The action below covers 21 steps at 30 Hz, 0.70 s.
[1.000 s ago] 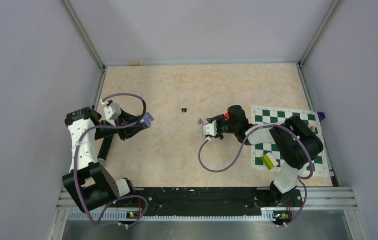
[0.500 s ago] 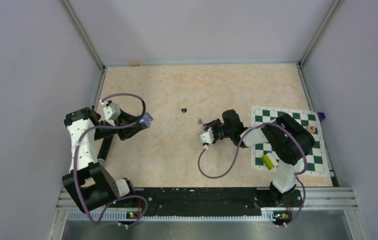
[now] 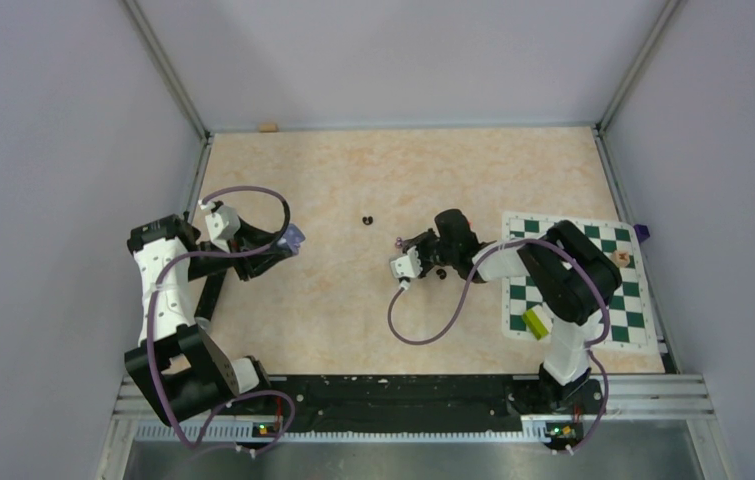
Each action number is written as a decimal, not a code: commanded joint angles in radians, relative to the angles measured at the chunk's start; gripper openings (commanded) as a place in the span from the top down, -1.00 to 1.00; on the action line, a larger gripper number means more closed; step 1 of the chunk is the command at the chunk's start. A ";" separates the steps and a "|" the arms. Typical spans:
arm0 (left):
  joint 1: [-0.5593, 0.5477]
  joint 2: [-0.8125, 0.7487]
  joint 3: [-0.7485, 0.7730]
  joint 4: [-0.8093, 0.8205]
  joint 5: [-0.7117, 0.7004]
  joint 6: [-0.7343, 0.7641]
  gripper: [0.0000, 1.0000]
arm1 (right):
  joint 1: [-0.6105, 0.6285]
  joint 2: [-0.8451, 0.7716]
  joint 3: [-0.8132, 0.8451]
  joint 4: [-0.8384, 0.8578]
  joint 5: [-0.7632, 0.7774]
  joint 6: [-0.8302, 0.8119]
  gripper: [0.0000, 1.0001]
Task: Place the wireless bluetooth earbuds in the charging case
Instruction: Pick up the left earbud from the center of the board.
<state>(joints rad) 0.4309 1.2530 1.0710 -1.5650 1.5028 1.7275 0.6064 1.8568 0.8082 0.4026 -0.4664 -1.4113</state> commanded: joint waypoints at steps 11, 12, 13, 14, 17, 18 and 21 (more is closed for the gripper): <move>0.012 -0.012 -0.007 -0.023 0.033 0.020 1.00 | 0.011 0.037 0.016 -0.101 0.009 -0.079 0.62; 0.013 -0.012 -0.006 -0.022 0.032 0.021 1.00 | 0.012 0.039 0.020 -0.109 0.010 -0.083 0.62; 0.013 -0.012 -0.007 -0.022 0.033 0.021 1.00 | 0.012 0.040 0.024 -0.114 0.011 -0.086 0.62; 0.014 -0.012 -0.006 -0.022 0.034 0.021 1.00 | 0.014 0.042 0.025 -0.119 0.012 -0.088 0.62; 0.016 -0.014 -0.006 -0.022 0.034 0.021 1.00 | 0.019 0.048 0.030 -0.136 0.012 -0.097 0.61; 0.015 -0.013 -0.006 -0.023 0.034 0.021 1.00 | 0.021 0.048 0.033 -0.142 0.012 -0.101 0.61; 0.017 -0.012 -0.006 -0.022 0.033 0.020 1.00 | 0.025 0.055 0.040 -0.157 0.014 -0.104 0.61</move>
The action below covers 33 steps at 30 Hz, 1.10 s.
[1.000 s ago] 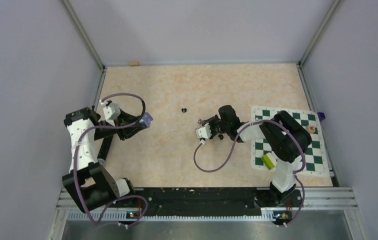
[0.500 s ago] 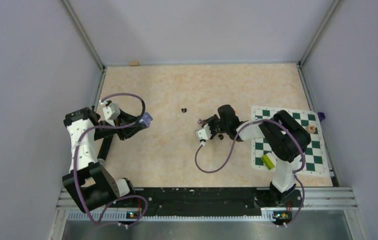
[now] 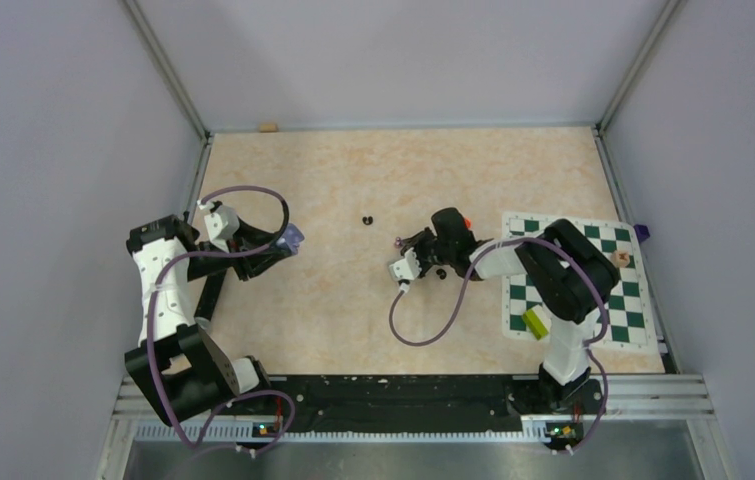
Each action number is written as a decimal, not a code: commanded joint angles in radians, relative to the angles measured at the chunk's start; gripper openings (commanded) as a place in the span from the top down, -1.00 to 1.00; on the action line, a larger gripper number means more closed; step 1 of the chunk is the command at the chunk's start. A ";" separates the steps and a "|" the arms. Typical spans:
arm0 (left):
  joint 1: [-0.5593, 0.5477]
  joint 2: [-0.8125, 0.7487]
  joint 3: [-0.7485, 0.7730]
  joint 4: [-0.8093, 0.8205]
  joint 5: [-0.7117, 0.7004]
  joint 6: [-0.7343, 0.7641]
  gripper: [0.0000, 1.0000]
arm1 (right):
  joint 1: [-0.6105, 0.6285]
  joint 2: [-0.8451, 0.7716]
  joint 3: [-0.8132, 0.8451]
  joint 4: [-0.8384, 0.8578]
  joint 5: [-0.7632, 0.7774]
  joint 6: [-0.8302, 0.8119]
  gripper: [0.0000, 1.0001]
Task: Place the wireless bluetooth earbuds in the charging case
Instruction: Pick up the left earbud from the center of the board.
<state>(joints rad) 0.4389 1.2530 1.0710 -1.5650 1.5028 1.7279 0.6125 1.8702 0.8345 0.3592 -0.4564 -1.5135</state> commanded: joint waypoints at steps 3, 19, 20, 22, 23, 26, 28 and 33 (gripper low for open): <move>0.010 -0.014 -0.006 -0.022 0.034 0.019 1.00 | 0.022 0.046 0.021 -0.125 0.004 -0.002 0.61; 0.017 -0.019 -0.006 -0.021 0.037 0.019 1.00 | 0.048 0.058 0.015 -0.153 0.005 -0.042 0.52; 0.017 -0.019 -0.006 -0.022 0.037 0.019 1.00 | 0.050 0.057 0.015 -0.150 0.007 -0.039 0.54; 0.018 -0.020 -0.006 -0.021 0.037 0.019 1.00 | 0.052 0.058 0.019 -0.143 0.007 -0.019 0.58; 0.018 -0.021 -0.008 -0.022 0.039 0.019 1.00 | 0.052 0.057 0.021 -0.140 0.007 -0.007 0.60; 0.020 -0.021 -0.008 -0.022 0.038 0.019 1.00 | 0.051 0.051 0.032 -0.157 0.010 0.016 0.66; 0.020 -0.024 -0.008 -0.023 0.038 0.019 1.00 | 0.052 0.045 0.039 -0.171 0.007 0.026 0.70; 0.021 -0.023 -0.009 -0.022 0.039 0.019 1.00 | 0.052 0.044 0.049 -0.189 -0.001 0.029 0.69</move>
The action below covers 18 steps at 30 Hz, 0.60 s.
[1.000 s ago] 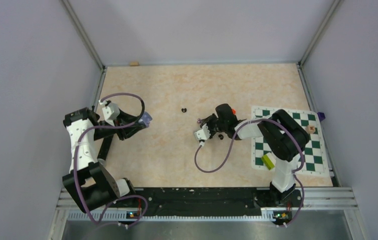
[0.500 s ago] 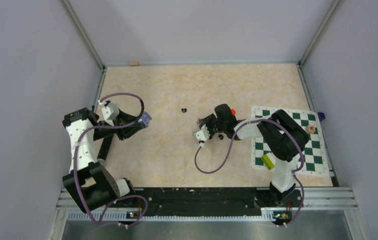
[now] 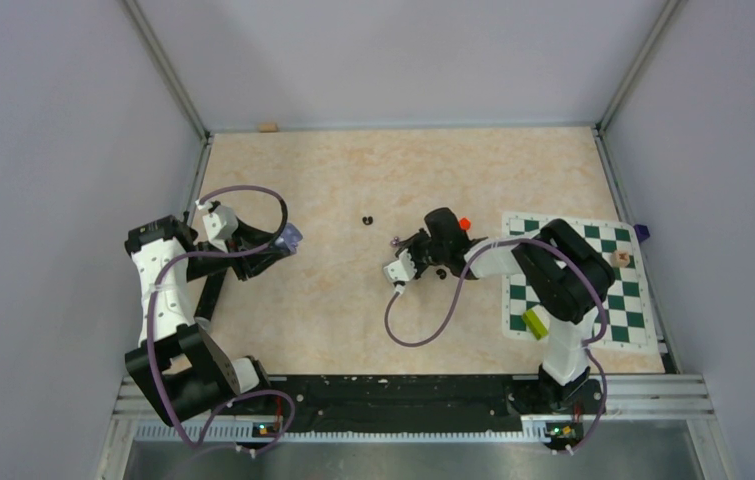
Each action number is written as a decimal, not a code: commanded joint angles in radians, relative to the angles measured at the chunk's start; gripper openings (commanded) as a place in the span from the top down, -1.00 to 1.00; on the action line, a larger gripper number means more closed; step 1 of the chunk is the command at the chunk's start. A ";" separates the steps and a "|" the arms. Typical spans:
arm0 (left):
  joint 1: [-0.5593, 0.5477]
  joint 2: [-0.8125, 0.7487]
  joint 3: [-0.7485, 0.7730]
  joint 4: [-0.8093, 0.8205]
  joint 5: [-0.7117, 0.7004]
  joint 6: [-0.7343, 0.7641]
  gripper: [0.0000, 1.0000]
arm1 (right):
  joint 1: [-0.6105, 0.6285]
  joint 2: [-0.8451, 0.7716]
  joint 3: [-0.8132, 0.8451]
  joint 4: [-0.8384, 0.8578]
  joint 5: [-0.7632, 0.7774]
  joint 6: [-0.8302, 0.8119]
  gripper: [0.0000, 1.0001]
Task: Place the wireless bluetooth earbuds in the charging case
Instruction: Pick up the left earbud from the center of the board.
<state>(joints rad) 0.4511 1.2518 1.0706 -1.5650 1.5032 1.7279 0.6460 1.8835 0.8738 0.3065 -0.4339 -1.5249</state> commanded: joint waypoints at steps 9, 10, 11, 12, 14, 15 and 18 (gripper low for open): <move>0.010 -0.021 -0.008 -0.022 0.040 0.019 1.00 | 0.021 0.058 0.038 -0.164 -0.011 0.033 0.66; 0.010 -0.019 -0.008 -0.023 0.040 0.019 1.00 | 0.023 0.059 0.041 -0.171 -0.012 0.032 0.66; 0.010 -0.020 -0.008 -0.023 0.040 0.019 1.00 | 0.024 0.062 0.045 -0.174 -0.011 0.034 0.66; 0.010 -0.020 -0.008 -0.022 0.040 0.019 1.00 | 0.026 0.065 0.046 -0.172 -0.010 0.036 0.66; 0.010 -0.021 -0.008 -0.023 0.040 0.019 1.00 | 0.030 0.069 0.047 -0.157 -0.003 0.044 0.67; 0.011 -0.020 -0.008 -0.023 0.040 0.019 1.00 | 0.032 0.072 0.046 -0.142 0.003 0.051 0.68; 0.011 -0.023 -0.008 -0.022 0.041 0.018 1.00 | 0.034 0.080 0.037 -0.076 0.024 0.072 0.72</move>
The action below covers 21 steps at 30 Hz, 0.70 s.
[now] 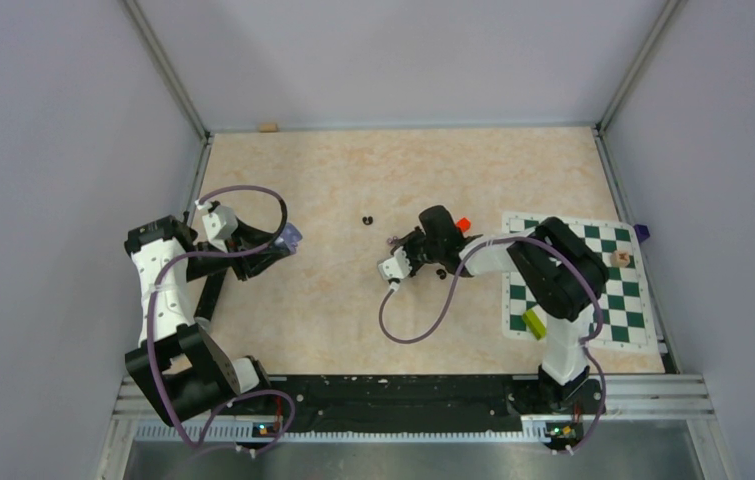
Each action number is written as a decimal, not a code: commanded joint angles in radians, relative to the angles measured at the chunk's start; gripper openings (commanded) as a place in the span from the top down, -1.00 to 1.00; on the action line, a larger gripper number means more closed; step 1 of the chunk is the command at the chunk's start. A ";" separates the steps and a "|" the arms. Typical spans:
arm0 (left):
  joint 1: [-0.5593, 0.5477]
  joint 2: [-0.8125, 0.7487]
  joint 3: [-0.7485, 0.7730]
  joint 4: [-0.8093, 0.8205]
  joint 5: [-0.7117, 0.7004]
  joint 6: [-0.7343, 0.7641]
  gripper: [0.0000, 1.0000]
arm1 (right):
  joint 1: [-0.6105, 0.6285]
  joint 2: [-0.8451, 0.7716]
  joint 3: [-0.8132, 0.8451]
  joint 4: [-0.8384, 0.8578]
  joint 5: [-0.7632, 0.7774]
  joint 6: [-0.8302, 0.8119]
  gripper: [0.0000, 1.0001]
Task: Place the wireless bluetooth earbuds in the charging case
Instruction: Pick up the left earbud from the center of the board.
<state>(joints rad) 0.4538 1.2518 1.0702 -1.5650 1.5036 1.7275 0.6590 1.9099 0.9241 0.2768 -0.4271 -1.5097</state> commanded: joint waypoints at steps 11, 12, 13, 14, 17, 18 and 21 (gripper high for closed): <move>0.009 -0.023 -0.007 -0.023 0.041 0.017 1.00 | 0.028 0.017 -0.045 0.110 0.032 0.156 0.95; 0.009 -0.022 -0.007 -0.023 0.041 0.018 1.00 | 0.028 0.004 -0.038 0.093 0.024 0.179 0.95; 0.009 -0.021 -0.008 -0.022 0.041 0.018 1.00 | 0.028 -0.014 -0.030 0.071 0.016 0.198 0.95; 0.008 -0.023 -0.009 -0.021 0.041 0.018 1.00 | 0.029 -0.034 -0.019 0.034 0.005 0.219 0.96; 0.009 -0.028 -0.011 -0.022 0.043 0.019 1.00 | 0.026 -0.104 0.045 -0.124 -0.043 0.311 0.99; 0.009 -0.030 -0.012 -0.022 0.045 0.020 1.00 | 0.024 -0.131 0.067 -0.169 -0.066 0.356 0.99; 0.006 -0.039 -0.017 -0.022 0.050 0.023 1.00 | 0.018 -0.214 0.106 -0.272 -0.137 0.475 0.99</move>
<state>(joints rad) 0.4564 1.2484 1.0672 -1.5650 1.5063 1.7279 0.6731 1.8347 0.9428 0.1780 -0.4404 -1.2285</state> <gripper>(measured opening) 0.373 0.012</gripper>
